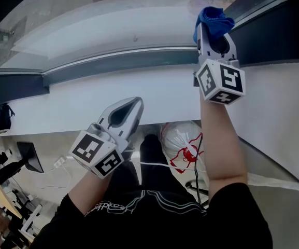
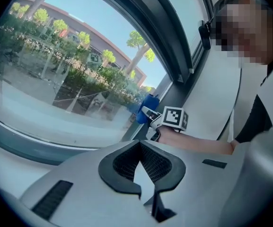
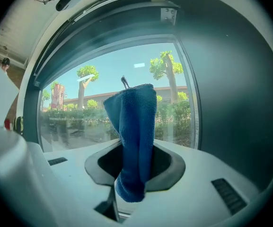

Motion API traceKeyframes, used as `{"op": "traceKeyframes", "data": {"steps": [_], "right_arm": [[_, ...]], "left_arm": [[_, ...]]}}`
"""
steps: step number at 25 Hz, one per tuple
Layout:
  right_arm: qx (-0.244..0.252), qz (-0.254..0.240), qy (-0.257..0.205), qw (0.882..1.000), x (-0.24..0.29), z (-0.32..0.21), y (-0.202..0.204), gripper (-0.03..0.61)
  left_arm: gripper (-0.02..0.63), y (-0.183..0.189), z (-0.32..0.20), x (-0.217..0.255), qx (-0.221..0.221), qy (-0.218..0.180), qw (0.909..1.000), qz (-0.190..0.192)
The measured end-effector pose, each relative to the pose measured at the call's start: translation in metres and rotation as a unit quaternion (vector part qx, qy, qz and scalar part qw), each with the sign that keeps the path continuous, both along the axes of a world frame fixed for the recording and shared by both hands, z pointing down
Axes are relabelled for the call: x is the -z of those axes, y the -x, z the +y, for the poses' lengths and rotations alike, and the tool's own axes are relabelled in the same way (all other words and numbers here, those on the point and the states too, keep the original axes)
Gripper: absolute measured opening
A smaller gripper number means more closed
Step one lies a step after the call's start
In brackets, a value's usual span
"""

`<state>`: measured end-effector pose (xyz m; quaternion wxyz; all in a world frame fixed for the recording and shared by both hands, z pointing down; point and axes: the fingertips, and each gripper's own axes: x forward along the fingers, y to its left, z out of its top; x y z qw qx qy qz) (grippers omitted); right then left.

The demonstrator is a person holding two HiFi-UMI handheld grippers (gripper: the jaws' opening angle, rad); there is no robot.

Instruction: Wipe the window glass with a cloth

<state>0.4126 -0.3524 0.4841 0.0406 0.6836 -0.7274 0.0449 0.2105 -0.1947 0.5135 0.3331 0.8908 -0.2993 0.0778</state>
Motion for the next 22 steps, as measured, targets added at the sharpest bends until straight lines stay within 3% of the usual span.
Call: {"op": "traceKeyframes", "data": {"steps": [6, 10, 16, 22], "right_arm": [[-0.045, -0.020, 0.001, 0.999, -0.005, 0.007, -0.046, 0.094], [-0.049, -0.023, -0.002, 0.999, -0.004, 0.009, -0.055, 0.092], [-0.043, -0.022, -0.007, 0.999, -0.002, 0.009, -0.050, 0.094], [-0.018, -0.014, -0.007, 1.000, -0.001, 0.000, -0.003, 0.092]], "left_arm": [[0.005, -0.024, 0.000, -0.003, -0.018, 0.001, 0.9998, -0.001], [0.005, -0.035, -0.001, -0.002, -0.026, -0.003, 0.9997, -0.001], [0.005, -0.037, -0.002, 0.003, -0.029, -0.009, 0.9995, 0.001], [0.005, -0.004, -0.005, 0.008, -0.012, -0.015, 0.9998, 0.002]]}}
